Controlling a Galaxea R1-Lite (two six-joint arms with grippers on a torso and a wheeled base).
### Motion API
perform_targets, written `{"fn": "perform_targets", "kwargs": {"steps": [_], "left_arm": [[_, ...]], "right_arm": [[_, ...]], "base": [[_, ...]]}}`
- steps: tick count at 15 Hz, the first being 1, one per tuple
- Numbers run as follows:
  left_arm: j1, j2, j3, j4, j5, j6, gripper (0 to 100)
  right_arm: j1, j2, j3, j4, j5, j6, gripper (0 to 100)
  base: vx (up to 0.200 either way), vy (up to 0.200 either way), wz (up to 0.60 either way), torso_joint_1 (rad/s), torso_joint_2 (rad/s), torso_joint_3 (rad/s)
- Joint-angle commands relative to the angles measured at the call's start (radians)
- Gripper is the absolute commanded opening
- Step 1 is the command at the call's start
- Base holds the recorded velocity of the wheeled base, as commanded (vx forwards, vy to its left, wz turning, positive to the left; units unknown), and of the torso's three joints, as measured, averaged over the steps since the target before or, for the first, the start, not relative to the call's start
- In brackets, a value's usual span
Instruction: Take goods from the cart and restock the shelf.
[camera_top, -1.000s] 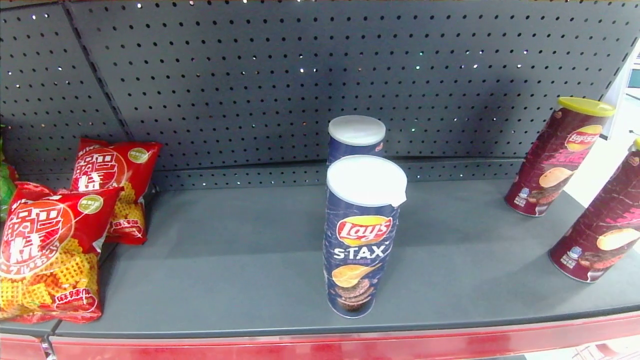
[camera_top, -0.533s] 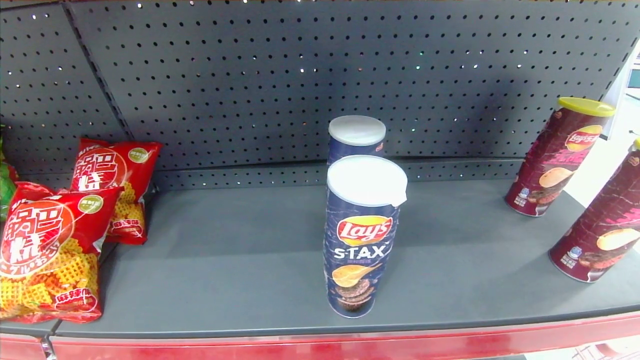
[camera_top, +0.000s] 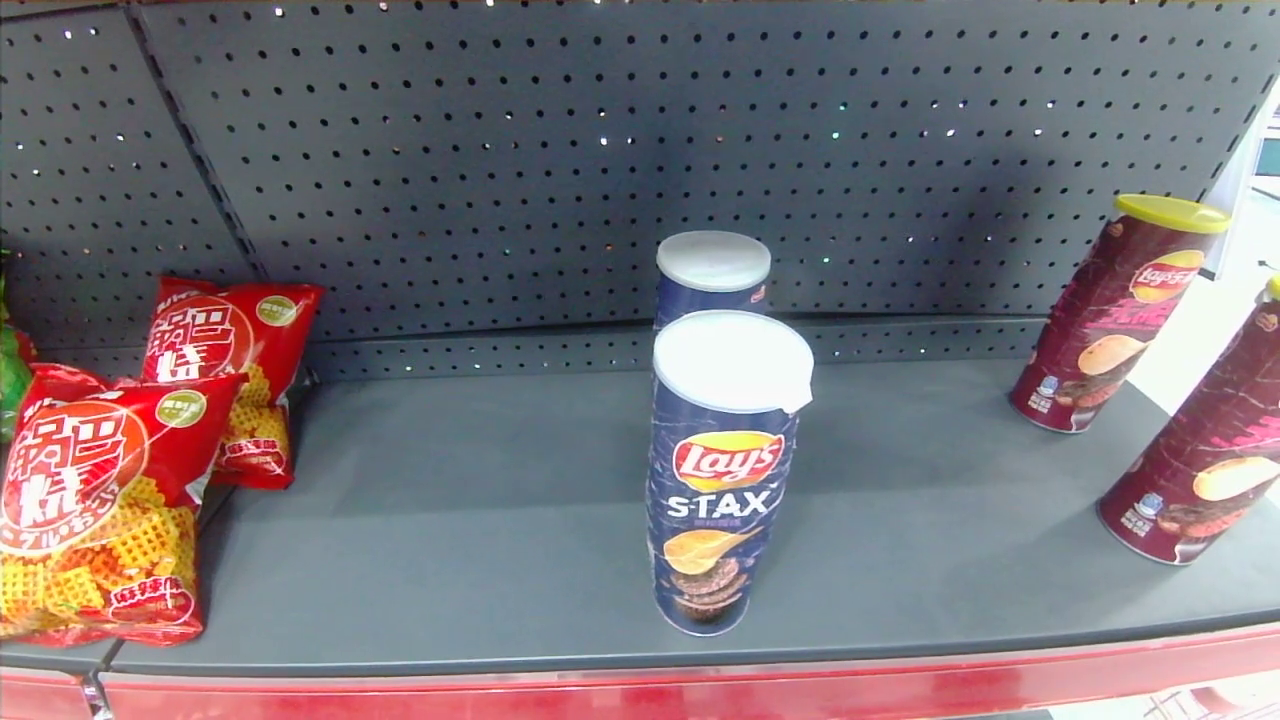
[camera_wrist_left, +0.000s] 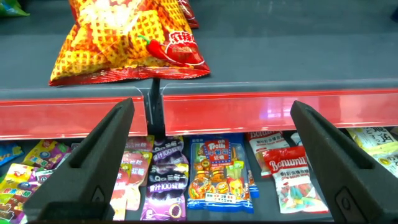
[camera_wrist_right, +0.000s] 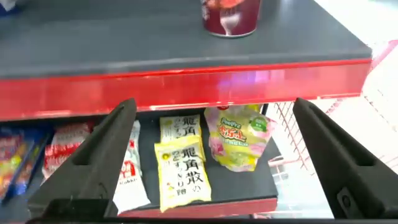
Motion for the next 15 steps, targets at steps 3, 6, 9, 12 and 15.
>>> {"fn": "perform_targets", "kwargs": {"steps": [3,6,9,12,15], "left_arm": [[0.0,0.001,0.0,0.0,0.0,-0.001,100],[0.0,0.001,0.0,0.0,0.0,-0.001,100],[0.0,0.001,0.0,0.0,0.0,-0.001,100],[0.0,0.001,0.0,0.0,0.0,-0.001,100],[0.0,0.001,0.0,0.0,0.0,-0.001,100]], "right_arm": [[0.005,-0.016,0.0,0.002,-0.01,0.008,100],[0.006,-0.016,0.002,-0.001,-0.002,0.017,100],[0.006,-0.016,0.002,0.003,-0.006,-0.029,100],[0.005,-0.016,0.002,0.003,-0.006,-0.029,100],[0.005,-0.016,0.002,0.003,-0.006,-0.029,100]], "base": [[0.0,0.0,0.0,0.0,0.0,0.0],[0.0,0.0,0.0,0.0,0.0,0.0],[0.0,0.0,0.0,0.0,0.0,0.0],[0.0,0.0,0.0,0.0,0.0,0.0],[0.0,0.0,0.0,0.0,0.0,0.0]]}}
